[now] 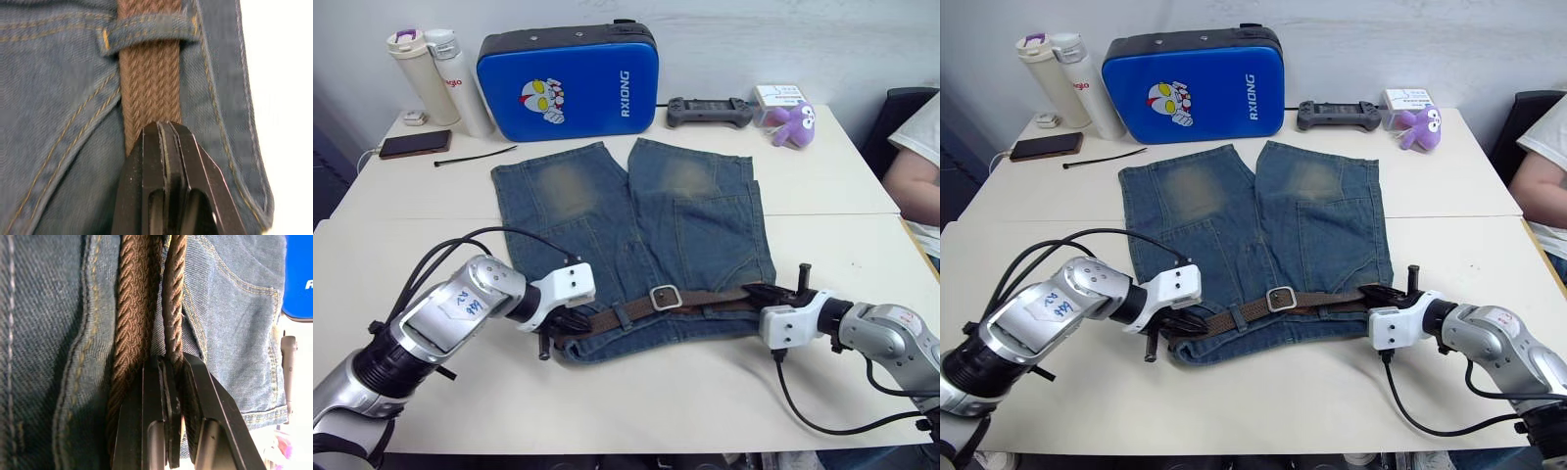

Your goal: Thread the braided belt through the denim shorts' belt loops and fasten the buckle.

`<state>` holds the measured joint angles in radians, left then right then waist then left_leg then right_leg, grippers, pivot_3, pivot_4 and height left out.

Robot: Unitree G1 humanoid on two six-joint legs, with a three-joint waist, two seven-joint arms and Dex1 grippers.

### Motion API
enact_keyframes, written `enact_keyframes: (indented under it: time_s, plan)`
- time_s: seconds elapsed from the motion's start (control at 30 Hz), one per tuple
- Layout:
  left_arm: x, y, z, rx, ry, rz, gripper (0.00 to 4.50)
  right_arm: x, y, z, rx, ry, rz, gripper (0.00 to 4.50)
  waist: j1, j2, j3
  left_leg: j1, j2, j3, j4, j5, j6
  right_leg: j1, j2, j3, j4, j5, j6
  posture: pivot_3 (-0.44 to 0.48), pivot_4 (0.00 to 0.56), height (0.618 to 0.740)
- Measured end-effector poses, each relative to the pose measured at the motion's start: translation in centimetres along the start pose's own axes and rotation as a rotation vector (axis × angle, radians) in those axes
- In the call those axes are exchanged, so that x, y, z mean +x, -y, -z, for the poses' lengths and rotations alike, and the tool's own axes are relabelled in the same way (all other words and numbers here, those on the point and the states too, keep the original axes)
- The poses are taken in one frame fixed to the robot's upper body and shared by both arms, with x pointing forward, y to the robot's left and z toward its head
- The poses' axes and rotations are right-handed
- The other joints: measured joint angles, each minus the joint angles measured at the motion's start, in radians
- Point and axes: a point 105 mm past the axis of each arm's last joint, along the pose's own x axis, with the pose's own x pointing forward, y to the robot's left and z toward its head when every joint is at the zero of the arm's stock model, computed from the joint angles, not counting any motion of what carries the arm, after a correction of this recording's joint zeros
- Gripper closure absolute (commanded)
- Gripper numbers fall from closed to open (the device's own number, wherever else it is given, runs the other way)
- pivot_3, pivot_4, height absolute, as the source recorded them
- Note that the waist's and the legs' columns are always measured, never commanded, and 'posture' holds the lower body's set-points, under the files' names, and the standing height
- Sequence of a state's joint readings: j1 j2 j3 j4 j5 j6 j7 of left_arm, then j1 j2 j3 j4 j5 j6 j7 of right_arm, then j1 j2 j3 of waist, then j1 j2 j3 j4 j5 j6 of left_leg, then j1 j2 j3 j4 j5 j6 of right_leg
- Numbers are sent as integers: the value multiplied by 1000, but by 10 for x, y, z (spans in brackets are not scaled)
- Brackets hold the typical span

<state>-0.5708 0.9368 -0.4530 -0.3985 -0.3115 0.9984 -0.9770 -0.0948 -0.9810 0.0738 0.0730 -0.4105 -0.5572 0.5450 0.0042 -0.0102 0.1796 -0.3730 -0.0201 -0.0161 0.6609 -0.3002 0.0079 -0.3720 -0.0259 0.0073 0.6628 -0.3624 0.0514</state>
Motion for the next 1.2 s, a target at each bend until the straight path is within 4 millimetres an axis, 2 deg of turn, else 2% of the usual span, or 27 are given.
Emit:
enact_keyframes:
  time_s: [0.13, 0.3, 0.47, 0.57, 0.63, 0.8, 0.93, 1.03, 1.17, 1.2]
  plan:
    - [-4, -4, 5, -10, -14, -14, 4500, 0, -1, 1, 11, 5, 1, 4416, 5, 0, 0, 3, 0, 0, 0, -1, 2, 4, 0, 0, -1, 0, 0, 0, 150, 740]
    - [-4, -5, 5, -6, -16, 0, 4500, -3, -3, -16, 104, 73, -26, 4416, 6, 0, 0, 2, 0, 0, 0, -1, 2, 3, 0, 0, -1, 0, 1, 0, 150, 740]
    - [-6, -7, 3, 0, -22, 26, 4500, -2, -5, -19, 104, 69, -40, 4416, -1, 0, 0, 2, 0, 0, 0, -1, 2, 3, 0, 0, -1, 0, 1, 0, 150, 740]
    - [-10, -10, 2, -18, -10, 45, 4500, -4, -3, -17, 125, 61, -25, 3289, -1, 0, 0, 2, 0, 0, 0, -1, 2, 3, 0, 0, -1, 0, 1, 0, 150, 740]
    - [-15, -12, 0, -24, 2, 52, 4500, -6, 3, -15, 144, 56, 0, 2246, -1, 0, 0, 2, 0, -1, 0, -1, 2, 3, 0, -1, -2, 0, 1, 0, 150, 740]
    - [-20, -14, -1, -39, 12, 59, 4500, -15, 20, -10, 105, 49, 5, 40, 0, 0, 0, 1, 0, -1, 0, -1, 2, 2, 0, -1, -2, 0, 1, 0, 150, 740]
    - [-23, -12, 1, -65, 21, 69, 4500, -31, 28, 0, 143, 17, -47, 40, -2, -2, 1, 1, 0, -1, 0, -2, 2, 2, 0, -1, -2, 0, 1, 0, 150, 740]
    - [-34, -10, -1, -103, 77, 91, 4500, -41, 41, 1, 347, 29, -42, 40, -7, -2, 2, -1, 1, -1, 0, -1, 2, 0, 0, -1, -1, 0, 1, 0, 150, 740]
    - [-56, -5, -17, -125, 222, 130, 4500, -46, 68, -15, 648, 131, -12, 40, -14, -2, 2, -1, 2, -1, 0, -1, 2, -1, 0, -1, 0, 0, 1, 0, 150, 740]
    - [-59, -2, -18, -132, 249, 147, 4500, -45, 72, -20, 710, 152, -21, 275, -14, -2, 2, -1, 2, -1, 0, -2, 2, -1, 0, -1, 0, 0, 1, 0, 150, 740]
